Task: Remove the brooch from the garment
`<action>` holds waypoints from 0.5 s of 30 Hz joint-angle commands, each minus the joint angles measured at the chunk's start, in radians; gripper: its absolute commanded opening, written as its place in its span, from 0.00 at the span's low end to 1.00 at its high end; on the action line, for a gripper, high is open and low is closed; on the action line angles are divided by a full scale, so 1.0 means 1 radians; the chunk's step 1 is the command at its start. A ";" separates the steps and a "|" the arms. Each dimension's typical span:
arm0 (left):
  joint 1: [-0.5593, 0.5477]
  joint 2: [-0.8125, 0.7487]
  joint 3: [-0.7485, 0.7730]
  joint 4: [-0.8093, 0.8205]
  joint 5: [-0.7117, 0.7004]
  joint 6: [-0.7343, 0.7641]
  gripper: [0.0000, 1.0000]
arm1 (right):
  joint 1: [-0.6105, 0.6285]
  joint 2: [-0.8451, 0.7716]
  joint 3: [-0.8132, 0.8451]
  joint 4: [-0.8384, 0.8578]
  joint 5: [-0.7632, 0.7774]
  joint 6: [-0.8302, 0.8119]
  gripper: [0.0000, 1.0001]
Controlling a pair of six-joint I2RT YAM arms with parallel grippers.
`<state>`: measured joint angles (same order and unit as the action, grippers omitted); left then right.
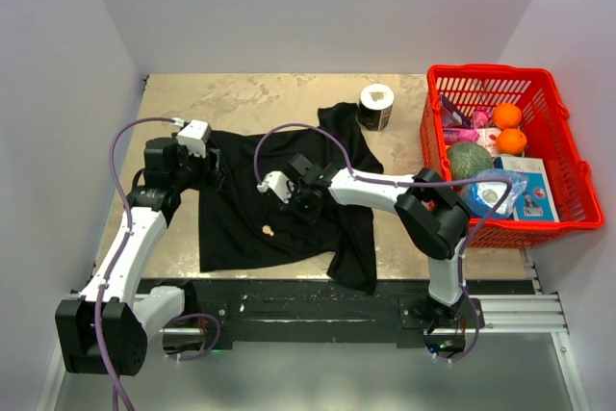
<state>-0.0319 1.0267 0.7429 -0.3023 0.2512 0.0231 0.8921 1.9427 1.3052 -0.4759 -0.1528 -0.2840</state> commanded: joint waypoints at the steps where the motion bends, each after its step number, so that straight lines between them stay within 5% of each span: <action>1: 0.010 -0.001 0.030 0.040 0.013 0.014 0.66 | 0.011 -0.033 -0.007 0.028 0.036 0.016 0.16; 15: 0.010 0.019 0.015 0.051 0.082 0.008 0.66 | 0.010 -0.149 0.026 -0.058 0.000 -0.075 0.00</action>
<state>-0.0319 1.0328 0.7429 -0.2996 0.2817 0.0231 0.8974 1.8717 1.3048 -0.5152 -0.1230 -0.3210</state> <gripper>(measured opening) 0.663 0.009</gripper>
